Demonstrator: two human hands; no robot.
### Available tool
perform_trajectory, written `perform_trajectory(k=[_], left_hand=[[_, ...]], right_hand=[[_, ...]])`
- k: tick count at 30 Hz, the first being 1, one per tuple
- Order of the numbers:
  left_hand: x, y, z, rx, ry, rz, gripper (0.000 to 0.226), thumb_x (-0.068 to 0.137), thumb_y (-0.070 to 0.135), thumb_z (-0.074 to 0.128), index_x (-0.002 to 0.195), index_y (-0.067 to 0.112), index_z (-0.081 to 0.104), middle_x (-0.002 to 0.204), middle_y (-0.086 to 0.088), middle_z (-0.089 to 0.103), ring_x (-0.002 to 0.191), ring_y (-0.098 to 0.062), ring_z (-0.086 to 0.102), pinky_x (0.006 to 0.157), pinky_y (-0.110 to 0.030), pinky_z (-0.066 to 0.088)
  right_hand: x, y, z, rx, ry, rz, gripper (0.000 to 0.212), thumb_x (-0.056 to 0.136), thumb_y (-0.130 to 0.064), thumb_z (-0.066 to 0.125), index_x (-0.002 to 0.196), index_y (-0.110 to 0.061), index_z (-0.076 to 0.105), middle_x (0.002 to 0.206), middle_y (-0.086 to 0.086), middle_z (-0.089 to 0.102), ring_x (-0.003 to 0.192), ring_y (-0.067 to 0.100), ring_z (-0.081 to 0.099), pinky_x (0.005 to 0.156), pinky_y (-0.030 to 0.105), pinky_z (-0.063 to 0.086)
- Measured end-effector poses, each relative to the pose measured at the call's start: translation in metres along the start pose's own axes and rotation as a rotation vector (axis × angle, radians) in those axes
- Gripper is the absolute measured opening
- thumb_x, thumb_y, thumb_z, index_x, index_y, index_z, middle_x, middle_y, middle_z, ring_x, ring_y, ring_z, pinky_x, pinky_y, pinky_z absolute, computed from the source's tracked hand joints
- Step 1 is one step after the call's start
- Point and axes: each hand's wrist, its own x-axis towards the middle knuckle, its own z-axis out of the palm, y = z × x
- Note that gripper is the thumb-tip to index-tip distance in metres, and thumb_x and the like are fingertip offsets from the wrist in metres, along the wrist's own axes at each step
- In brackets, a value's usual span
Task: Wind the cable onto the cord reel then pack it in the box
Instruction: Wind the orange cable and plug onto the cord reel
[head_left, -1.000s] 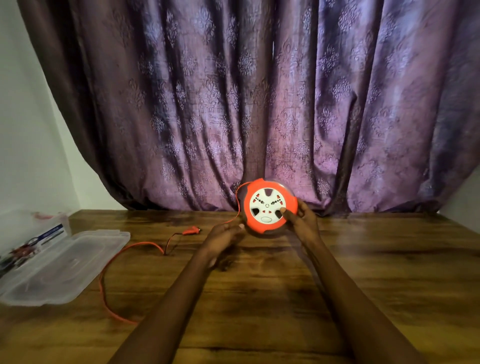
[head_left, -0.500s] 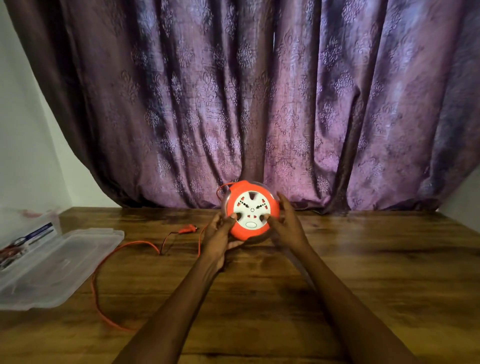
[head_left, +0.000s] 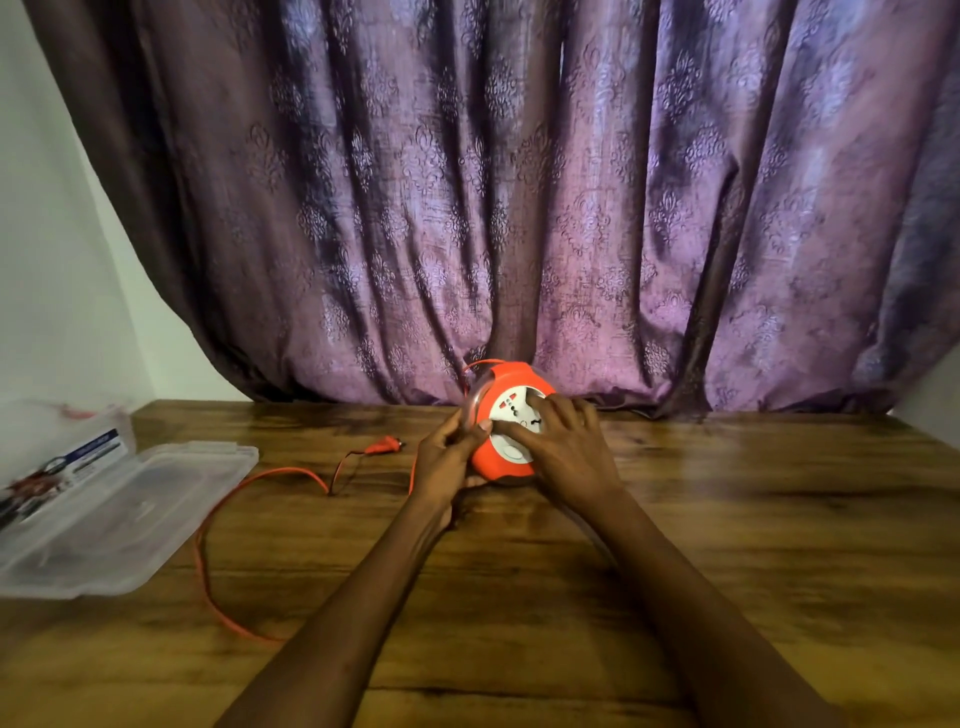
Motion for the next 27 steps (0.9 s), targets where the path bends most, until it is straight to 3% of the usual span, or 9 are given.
perform_trajectory(k=[4, 11, 15, 20, 23, 25, 27], left_hand=[[-0.004, -0.002, 0.003, -0.015, 0.002, 0.036, 0.021, 0.087, 0.023, 0.074, 0.103, 0.038, 0.074, 0.102, 0.007, 0.077, 0.087, -0.011, 0.074, 0.061, -0.032, 0.059], [-0.004, -0.002, 0.002, -0.012, -0.002, 0.041, 0.029, 0.087, 0.025, 0.074, 0.114, 0.034, 0.071, 0.099, 0.006, 0.078, 0.084, -0.009, 0.074, 0.058, -0.027, 0.057], [-0.006, -0.008, 0.007, -0.059, 0.007, 0.020, 0.031, 0.089, 0.019, 0.071, 0.119, 0.021, 0.069, 0.094, 0.005, 0.078, 0.077, -0.007, 0.072, 0.055, -0.026, 0.056], [-0.010, -0.019, 0.019, -0.113, 0.036, -0.006, 0.031, 0.090, 0.015, 0.069, 0.121, 0.011, 0.068, 0.095, 0.001, 0.078, 0.077, -0.008, 0.073, 0.056, -0.027, 0.058], [-0.012, -0.021, 0.021, -0.054, 0.005, 0.085, 0.036, 0.090, 0.008, 0.067, 0.126, 0.004, 0.064, 0.109, -0.010, 0.074, 0.089, -0.019, 0.070, 0.079, -0.037, 0.060], [-0.012, -0.020, 0.019, -0.036, -0.050, 0.119, 0.037, 0.091, 0.005, 0.065, 0.128, 0.007, 0.063, 0.119, -0.013, 0.071, 0.098, -0.023, 0.068, 0.091, -0.041, 0.056], [-0.012, -0.020, 0.018, -0.046, -0.077, 0.099, 0.035, 0.093, 0.007, 0.064, 0.127, 0.013, 0.064, 0.117, -0.010, 0.072, 0.094, -0.020, 0.069, 0.083, -0.039, 0.059]], right_hand=[[-0.001, -0.004, -0.002, -0.062, 0.051, 0.038, 0.064, 0.076, -0.026, 0.061, 0.134, -0.049, 0.048, 0.141, 0.007, 0.053, 0.113, 0.030, 0.052, 0.083, 0.043, 0.037], [-0.001, 0.001, 0.005, -0.095, 0.094, 0.036, 0.066, 0.078, -0.030, 0.064, 0.137, -0.051, 0.045, 0.136, 0.006, 0.057, 0.107, 0.031, 0.053, 0.081, 0.043, 0.037], [0.000, -0.002, 0.005, 0.007, 0.096, 0.180, 0.059, 0.083, -0.054, 0.060, 0.140, -0.048, 0.046, 0.113, 0.004, 0.069, 0.100, 0.031, 0.056, 0.084, 0.042, 0.039], [0.007, -0.012, -0.002, 0.549, 0.085, 0.610, 0.070, 0.068, -0.076, 0.057, 0.131, -0.049, 0.047, 0.112, 0.006, 0.072, 0.107, 0.034, 0.063, 0.091, 0.041, 0.047], [0.009, -0.014, 0.001, 0.827, -0.003, 0.836, 0.070, 0.062, -0.074, 0.067, 0.123, -0.044, 0.050, 0.116, 0.005, 0.070, 0.110, 0.032, 0.064, 0.092, 0.039, 0.048], [0.010, -0.016, 0.002, 1.153, -0.010, 0.955, 0.071, 0.064, -0.065, 0.076, 0.123, -0.031, 0.056, 0.099, 0.009, 0.075, 0.087, 0.031, 0.072, 0.081, 0.043, 0.057], [0.009, -0.015, 0.003, 1.476, -0.028, 1.051, 0.067, 0.072, -0.057, 0.077, 0.118, -0.010, 0.062, 0.074, 0.012, 0.075, 0.054, 0.024, 0.068, 0.052, 0.033, 0.056]])
